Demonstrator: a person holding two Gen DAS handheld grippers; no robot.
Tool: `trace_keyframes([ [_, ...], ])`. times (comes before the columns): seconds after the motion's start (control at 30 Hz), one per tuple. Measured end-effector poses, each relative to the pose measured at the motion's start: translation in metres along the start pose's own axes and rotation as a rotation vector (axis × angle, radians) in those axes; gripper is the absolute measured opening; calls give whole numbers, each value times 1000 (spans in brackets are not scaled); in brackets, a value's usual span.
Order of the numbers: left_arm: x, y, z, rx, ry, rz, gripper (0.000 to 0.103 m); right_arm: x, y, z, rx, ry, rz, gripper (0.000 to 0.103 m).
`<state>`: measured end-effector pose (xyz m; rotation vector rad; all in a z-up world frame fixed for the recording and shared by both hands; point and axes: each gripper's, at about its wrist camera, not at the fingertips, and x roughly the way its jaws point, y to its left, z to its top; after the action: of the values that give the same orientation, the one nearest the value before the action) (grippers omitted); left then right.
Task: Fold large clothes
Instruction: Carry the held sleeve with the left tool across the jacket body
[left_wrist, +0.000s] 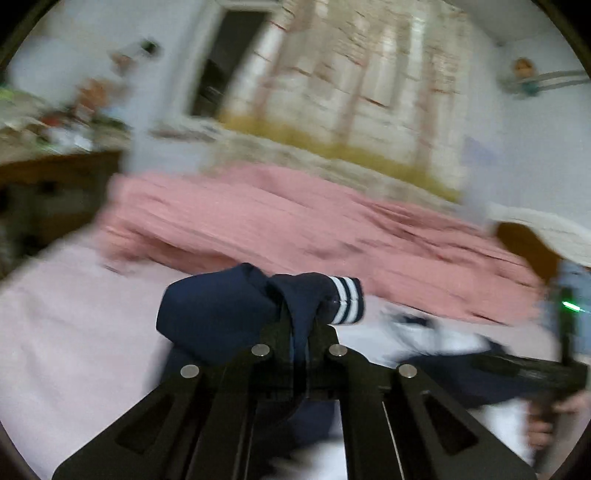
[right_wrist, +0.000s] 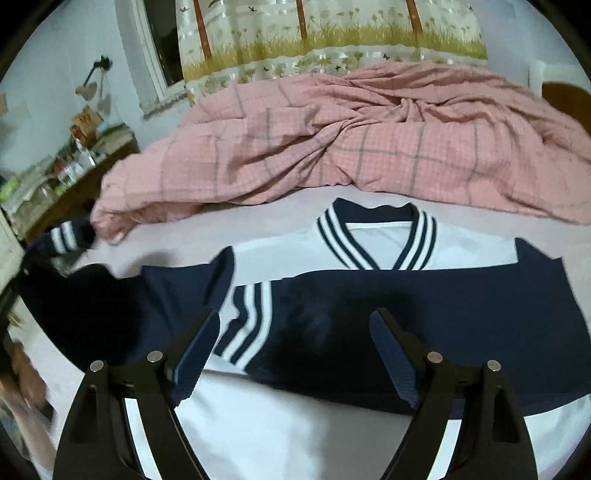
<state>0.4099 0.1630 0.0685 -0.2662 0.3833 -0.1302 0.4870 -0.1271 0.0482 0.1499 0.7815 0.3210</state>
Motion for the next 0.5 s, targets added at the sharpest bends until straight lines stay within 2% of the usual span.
trace_keyframes([
  [0.03, 9, -11, -7, -10, 46, -75, 3, 0, -1, 0, 15, 5, 39, 85],
  [0.1, 26, -28, -23, -25, 129, -158, 3, 3, -3, -2, 54, 31, 135, 85],
  [0.13, 37, -35, -33, -20, 171, -159, 3, 10, -5, -3, 82, 63, 197, 85],
  [0.2, 56, -42, -50, 22, 215, -91, 3, 22, -6, -7, 120, 116, 261, 85],
  [0.37, 92, -31, -80, -2, 365, -75, 3, 58, -14, -21, 202, 176, 234, 80],
  [0.5, 99, -40, -96, 47, 455, -67, 3, 72, -20, -27, 240, 205, 246, 79],
])
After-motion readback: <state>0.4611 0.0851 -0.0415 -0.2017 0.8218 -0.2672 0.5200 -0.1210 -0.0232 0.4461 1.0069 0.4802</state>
